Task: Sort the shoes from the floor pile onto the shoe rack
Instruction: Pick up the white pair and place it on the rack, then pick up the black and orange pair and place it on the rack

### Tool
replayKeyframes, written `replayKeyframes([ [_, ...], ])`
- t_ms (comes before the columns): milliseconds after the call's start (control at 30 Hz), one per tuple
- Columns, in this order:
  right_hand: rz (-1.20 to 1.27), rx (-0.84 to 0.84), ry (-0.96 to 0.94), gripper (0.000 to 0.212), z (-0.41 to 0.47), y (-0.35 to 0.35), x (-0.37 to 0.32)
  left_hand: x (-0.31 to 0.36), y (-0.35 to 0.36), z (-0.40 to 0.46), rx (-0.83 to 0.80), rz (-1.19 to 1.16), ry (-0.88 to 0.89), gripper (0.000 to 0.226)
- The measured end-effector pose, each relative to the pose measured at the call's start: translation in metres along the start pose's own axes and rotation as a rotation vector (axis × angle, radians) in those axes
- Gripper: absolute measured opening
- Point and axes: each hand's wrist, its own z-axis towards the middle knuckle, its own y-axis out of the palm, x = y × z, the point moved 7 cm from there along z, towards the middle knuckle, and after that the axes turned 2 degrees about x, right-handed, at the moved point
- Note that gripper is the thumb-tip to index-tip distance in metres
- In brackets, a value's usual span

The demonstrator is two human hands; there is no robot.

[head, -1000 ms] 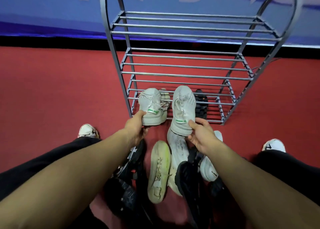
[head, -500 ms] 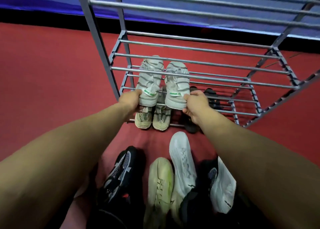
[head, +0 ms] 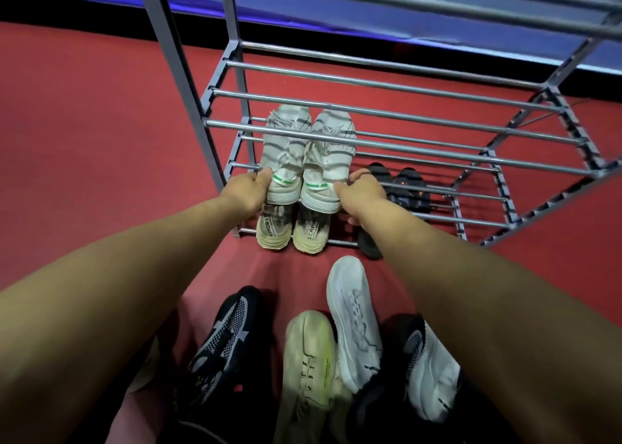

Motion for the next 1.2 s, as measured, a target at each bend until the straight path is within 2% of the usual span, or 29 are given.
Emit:
replayKeyframes([
  [100,-0.044,-0.049,-0.034,0.036,-0.017,-0.005,-0.001,0.008,-0.011,-0.016,0.073,0.189,0.040,0.059],
  [167,-0.082,-0.060,-0.087,0.035,-0.034,-0.008,-0.002,0.018,-0.017,-0.034,0.123,0.219,0.097,0.054],
  [367,-0.285,-0.216,-0.268,0.036,-0.103,-0.015,0.007,0.035,-0.012,-0.097,0.109,0.080,0.169,0.047],
  [500,-0.330,-0.192,-0.382,0.034,-0.154,-0.043,0.027,0.041,0.010,-0.146,0.058,-0.008,0.178,0.038],
  [600,-0.242,-0.205,-0.323,0.030,-0.183,-0.058,0.072,0.034,0.043,-0.182,-0.048,-0.289,0.027,0.028],
  [667,-0.129,-0.224,-0.199,0.027,-0.198,-0.059,0.118,0.027,0.068,-0.208,-0.100,-0.338,-0.022,0.024],
  [767,-0.028,-0.227,0.000,0.030,-0.221,-0.052,0.191,0.009,0.105,-0.240,-0.174,-0.332,-0.033,0.021],
  [867,-0.055,-0.226,0.034,0.041,-0.240,-0.040,0.234,-0.012,0.135,-0.263,-0.220,-0.289,-0.050,0.019],
  [933,-0.171,-0.163,0.016,0.051,-0.247,-0.041,0.247,-0.028,0.152,-0.276,-0.262,-0.203,-0.059,0.021],
  [1067,-0.181,-0.113,0.090,0.055,-0.252,-0.040,0.260,-0.066,0.180,-0.305,-0.351,0.018,-0.126,0.043],
  [1200,-0.169,-0.171,0.067,0.054,-0.249,-0.035,0.259,-0.090,0.202,-0.322,-0.444,-0.105,-0.249,0.022],
])
